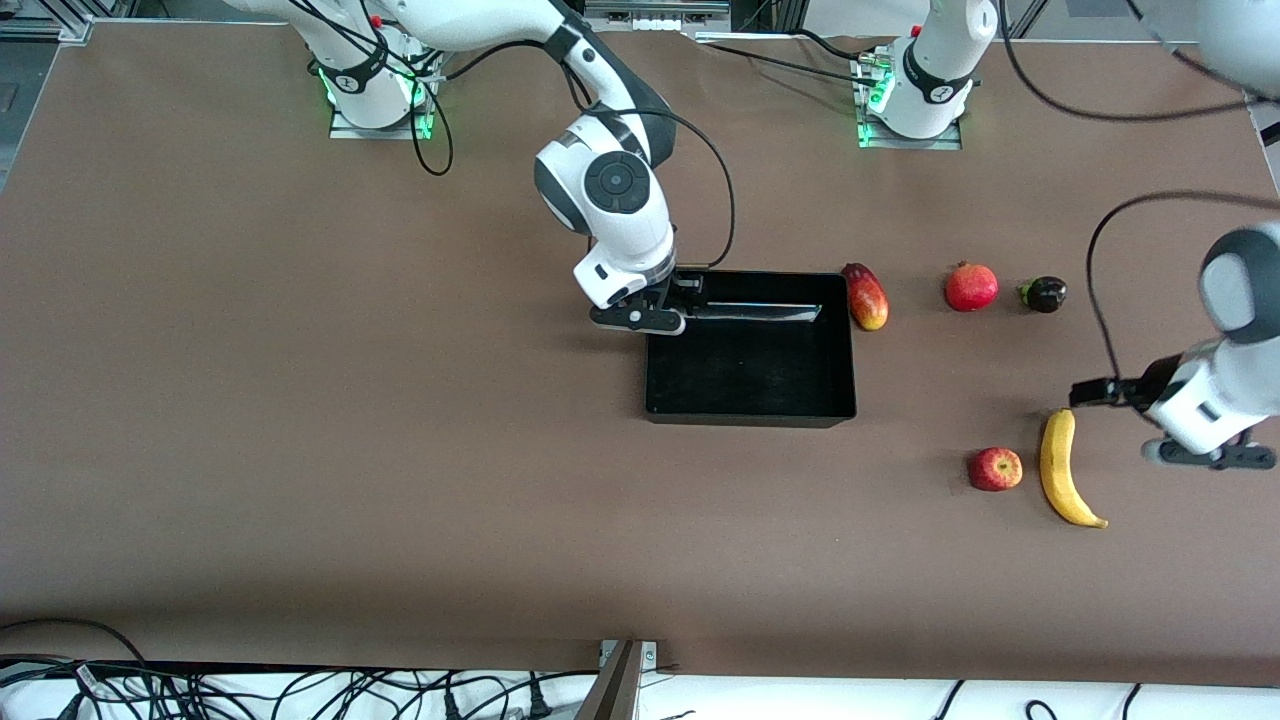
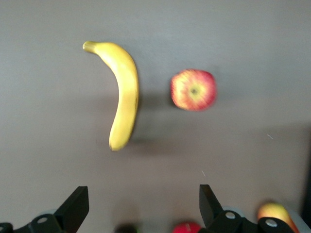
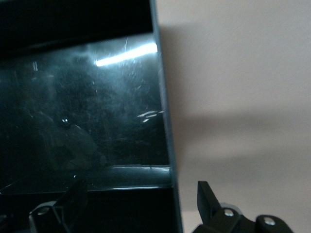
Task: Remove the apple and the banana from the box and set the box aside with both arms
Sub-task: 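Drag the box with the right gripper while the left gripper withdraws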
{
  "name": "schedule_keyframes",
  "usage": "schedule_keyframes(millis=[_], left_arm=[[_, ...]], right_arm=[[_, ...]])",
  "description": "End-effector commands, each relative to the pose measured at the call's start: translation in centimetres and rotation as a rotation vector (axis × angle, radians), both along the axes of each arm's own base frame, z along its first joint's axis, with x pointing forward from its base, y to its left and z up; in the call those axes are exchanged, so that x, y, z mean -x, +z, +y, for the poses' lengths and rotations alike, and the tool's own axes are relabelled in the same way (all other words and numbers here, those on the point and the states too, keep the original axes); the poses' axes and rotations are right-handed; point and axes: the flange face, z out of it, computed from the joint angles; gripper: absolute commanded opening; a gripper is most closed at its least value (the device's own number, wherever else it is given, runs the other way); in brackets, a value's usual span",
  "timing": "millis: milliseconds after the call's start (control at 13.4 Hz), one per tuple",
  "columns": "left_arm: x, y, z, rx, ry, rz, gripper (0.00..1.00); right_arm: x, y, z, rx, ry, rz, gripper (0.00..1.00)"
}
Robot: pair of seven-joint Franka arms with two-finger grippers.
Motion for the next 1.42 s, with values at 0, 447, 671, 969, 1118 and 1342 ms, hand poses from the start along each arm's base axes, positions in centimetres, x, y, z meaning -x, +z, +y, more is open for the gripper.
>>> schedule_keyframes(millis=[0,447,671,969,1118,1342], left_arm=[[3.7,9.0,-2.8,0.028,-0.038,-0.033,1.0],[8.5,19.0,-10.2,0.019,-0.104,-0.086,1.0],[9.0,19.2,-10.3,0.02,-0.095,-0.059,1.0],[8.9,19.3,-9.9,-0.012,-0.047,-0.066,1.0],[8.9,19.4,-9.4,-0.015,-0.038,-0.067,1.0],[8.9,19.4,-9.3,-0.015,-0.035,-0.067,1.0]], right_arm=[[0.2,-2.4,1.1,0.019,-0.001,-0.032,1.0],[0.8,-4.7,1.0,0.094,0.071,-0.067,0.47],[0.3,-4.7,0.4,0.102,0.09,-0.07,0.0],[-3.7,-1.5,-3.8,0.119,0.073,-0.039,0.0],[-6.5,2.6,-7.9,0.14,0.089,-0.011,0.0],[-10.4,7.5,-16.1,0.149,0.141,0.044,0.0]])
